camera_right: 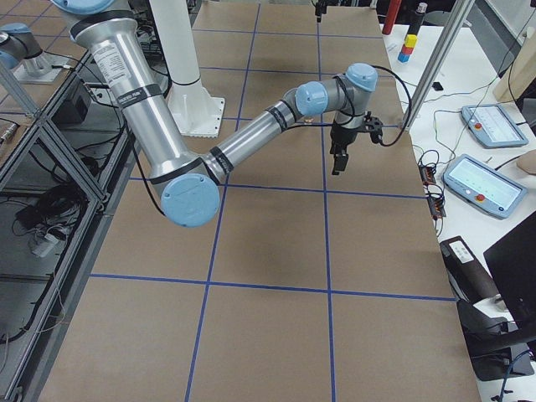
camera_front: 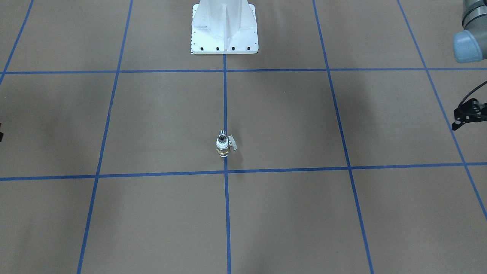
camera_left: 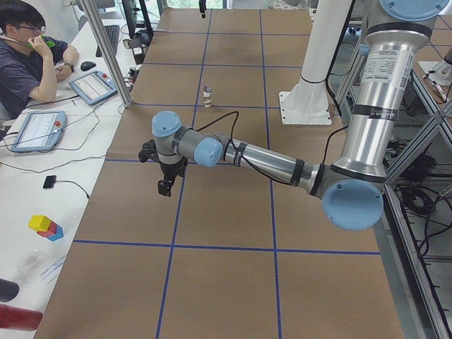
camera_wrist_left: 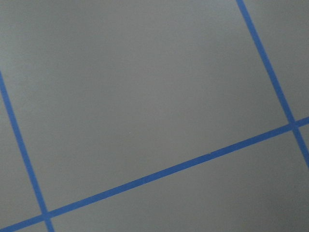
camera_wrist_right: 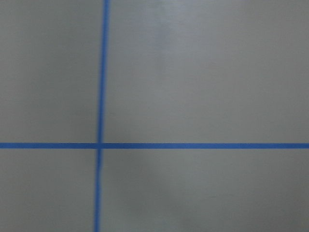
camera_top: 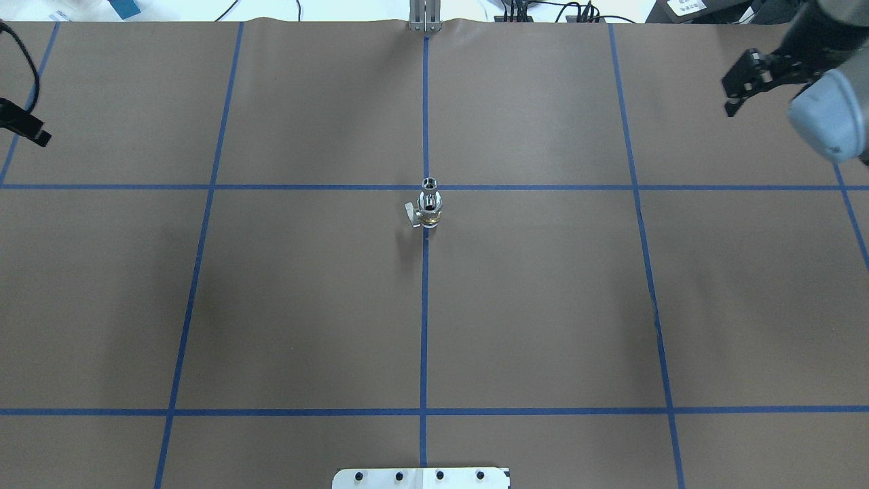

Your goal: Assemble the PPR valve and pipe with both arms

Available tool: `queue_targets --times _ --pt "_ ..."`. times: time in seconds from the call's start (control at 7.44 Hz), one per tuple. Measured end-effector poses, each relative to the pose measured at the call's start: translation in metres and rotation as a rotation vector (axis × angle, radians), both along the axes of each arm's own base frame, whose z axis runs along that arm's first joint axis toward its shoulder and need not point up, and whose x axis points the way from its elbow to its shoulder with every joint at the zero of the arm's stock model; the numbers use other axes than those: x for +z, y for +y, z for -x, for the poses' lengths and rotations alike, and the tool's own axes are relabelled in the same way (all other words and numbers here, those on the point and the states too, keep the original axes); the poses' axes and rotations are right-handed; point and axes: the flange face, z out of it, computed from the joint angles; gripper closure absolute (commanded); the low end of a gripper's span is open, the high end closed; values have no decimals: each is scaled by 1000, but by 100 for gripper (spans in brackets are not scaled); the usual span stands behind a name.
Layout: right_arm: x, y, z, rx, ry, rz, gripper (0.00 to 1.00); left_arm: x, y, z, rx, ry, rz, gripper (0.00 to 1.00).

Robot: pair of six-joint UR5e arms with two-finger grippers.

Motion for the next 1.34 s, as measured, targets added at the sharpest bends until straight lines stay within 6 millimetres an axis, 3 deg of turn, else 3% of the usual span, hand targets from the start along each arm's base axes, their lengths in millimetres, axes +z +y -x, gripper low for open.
queue_targets --times 0.27,0.54,0.67,0.94,1.34 --pt "91 27 -77 -85 5 -91 1 45 14 48 7 -21 4 0" --pt "152 65 -99 -113 10 -64 1 77 30 63 35 -33 5 0" --pt "173 80 -103 -104 13 -25 1 87 35 67 44 -37 6 0" --pt "190 95 -110 -60 18 36 1 93 36 74 37 -42 8 0" --pt "199 103 -117 -37 18 64 1 100 40 80 21 -45 29 0"
